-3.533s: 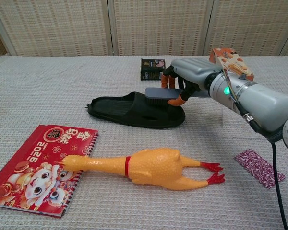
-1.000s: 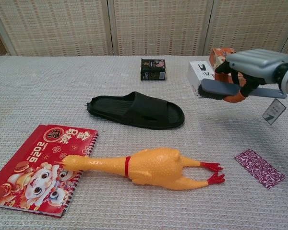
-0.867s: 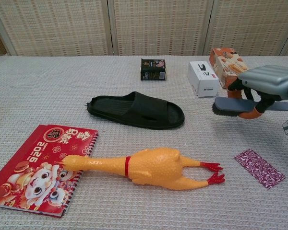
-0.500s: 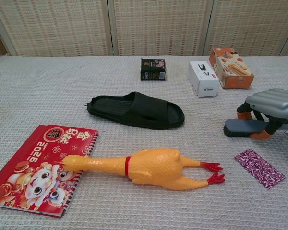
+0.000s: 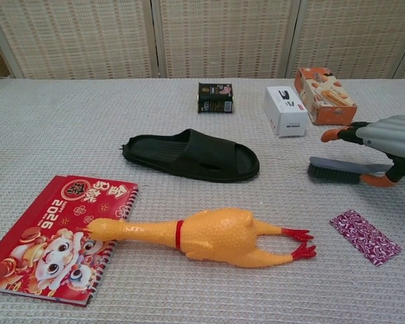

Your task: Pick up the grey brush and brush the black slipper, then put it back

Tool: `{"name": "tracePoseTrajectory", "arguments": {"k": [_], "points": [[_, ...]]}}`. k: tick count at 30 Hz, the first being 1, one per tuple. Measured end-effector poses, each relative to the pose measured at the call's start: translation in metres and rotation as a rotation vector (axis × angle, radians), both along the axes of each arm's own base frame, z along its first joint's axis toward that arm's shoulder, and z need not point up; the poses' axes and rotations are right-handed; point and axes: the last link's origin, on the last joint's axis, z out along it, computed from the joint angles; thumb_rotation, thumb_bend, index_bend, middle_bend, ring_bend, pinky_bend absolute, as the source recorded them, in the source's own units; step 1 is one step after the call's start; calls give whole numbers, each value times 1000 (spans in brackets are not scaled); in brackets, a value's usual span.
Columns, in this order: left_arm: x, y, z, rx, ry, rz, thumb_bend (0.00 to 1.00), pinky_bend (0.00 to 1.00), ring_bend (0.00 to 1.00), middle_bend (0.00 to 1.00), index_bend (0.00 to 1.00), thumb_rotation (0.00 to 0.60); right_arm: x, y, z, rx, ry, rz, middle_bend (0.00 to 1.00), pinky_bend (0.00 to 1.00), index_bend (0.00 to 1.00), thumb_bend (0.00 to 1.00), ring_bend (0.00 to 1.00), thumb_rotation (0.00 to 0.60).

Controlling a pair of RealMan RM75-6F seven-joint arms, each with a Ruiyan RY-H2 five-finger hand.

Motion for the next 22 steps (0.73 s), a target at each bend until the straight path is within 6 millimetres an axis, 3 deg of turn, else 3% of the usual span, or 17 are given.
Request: {"name": "tracePoseTrajectory", "arguments": {"k": [8, 11, 13, 18, 22], "points": [[1, -1, 2, 18, 1, -6, 447, 152, 0, 0, 0, 600, 8, 18, 30, -56, -76, -3, 0, 178, 0, 245, 0, 600], [1, -3, 4, 32, 0, -15, 448, 155, 0, 0, 0, 600, 5, 33, 45, -128, -128, 18, 0, 63, 0, 243, 0, 600], [2, -3, 5, 43, -6, -25, 449, 156, 0, 0, 0, 600, 1, 48, 56, -197, -165, 43, 0, 6, 0, 240, 0, 600], [6, -1, 7, 79, -44, -72, 447, 170, 0, 0, 0, 600, -19, 102, 85, -403, -227, 126, 0, 0, 0, 212, 0, 600], [10, -2, 7, 95, -65, -130, 448, 166, 0, 0, 0, 600, -26, 148, 95, -456, -257, 176, 0, 0, 0, 208, 0, 600]]}}
